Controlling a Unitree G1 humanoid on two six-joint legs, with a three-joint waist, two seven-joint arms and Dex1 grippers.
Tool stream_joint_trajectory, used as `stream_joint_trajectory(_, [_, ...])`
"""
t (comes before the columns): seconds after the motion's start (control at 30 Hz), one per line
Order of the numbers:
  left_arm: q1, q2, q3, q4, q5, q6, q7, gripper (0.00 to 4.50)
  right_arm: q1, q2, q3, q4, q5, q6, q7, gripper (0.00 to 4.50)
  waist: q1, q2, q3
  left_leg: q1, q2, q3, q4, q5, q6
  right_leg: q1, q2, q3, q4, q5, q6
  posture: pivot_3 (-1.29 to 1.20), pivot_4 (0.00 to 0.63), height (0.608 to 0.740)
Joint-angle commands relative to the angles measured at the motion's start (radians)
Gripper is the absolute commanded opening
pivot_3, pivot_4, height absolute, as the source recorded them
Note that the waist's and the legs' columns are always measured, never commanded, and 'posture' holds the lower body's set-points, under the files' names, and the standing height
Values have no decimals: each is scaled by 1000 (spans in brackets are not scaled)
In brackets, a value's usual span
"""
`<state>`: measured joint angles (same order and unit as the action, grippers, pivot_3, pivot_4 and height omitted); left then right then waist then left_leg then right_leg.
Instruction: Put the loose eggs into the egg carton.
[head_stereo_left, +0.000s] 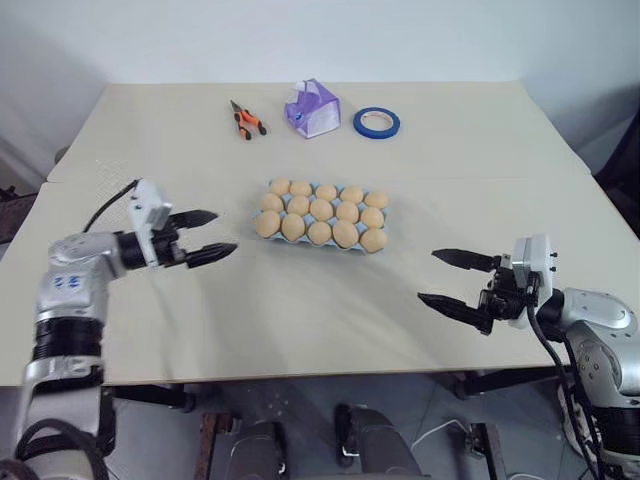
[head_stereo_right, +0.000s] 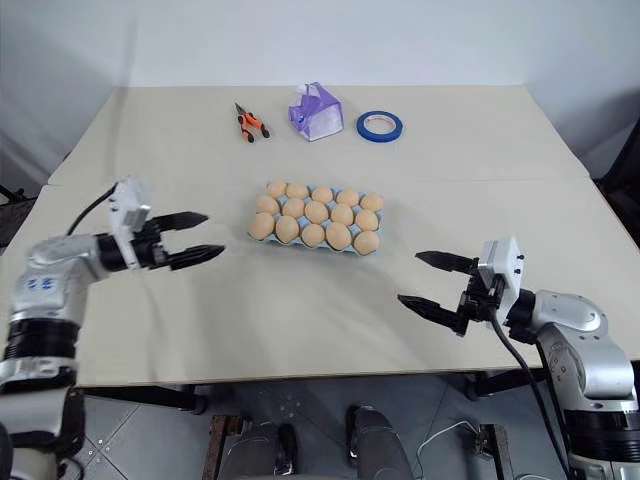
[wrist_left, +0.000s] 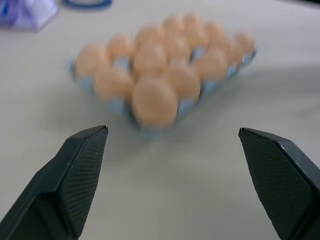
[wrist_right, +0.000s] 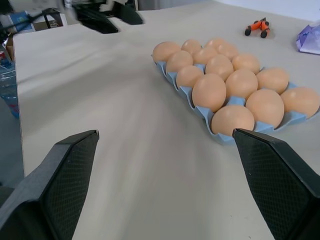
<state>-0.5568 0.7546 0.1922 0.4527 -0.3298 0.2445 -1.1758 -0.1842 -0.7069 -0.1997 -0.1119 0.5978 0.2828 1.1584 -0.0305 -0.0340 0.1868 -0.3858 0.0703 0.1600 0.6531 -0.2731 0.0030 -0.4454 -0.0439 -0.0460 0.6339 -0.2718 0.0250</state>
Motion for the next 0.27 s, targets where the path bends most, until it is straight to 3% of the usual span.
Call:
stream_joint_trajectory(0.03, [83,54,52,-46,-39,-14,-48,4479,-48,-27,-4,39,-7,-21,40,4500,1,0,0,0,0,0,0,0,0,0,0,0,0,0,0,0,150,740])
stream_joint_trajectory(0.27, [141,64,87,-86,-69,-19,-38,4479,-133,-17,35,131,-37,-39,87,4500,7,0,0,-1,-1,-2,0,0,1,0,-4,-2,0,0,-1,0,150,740])
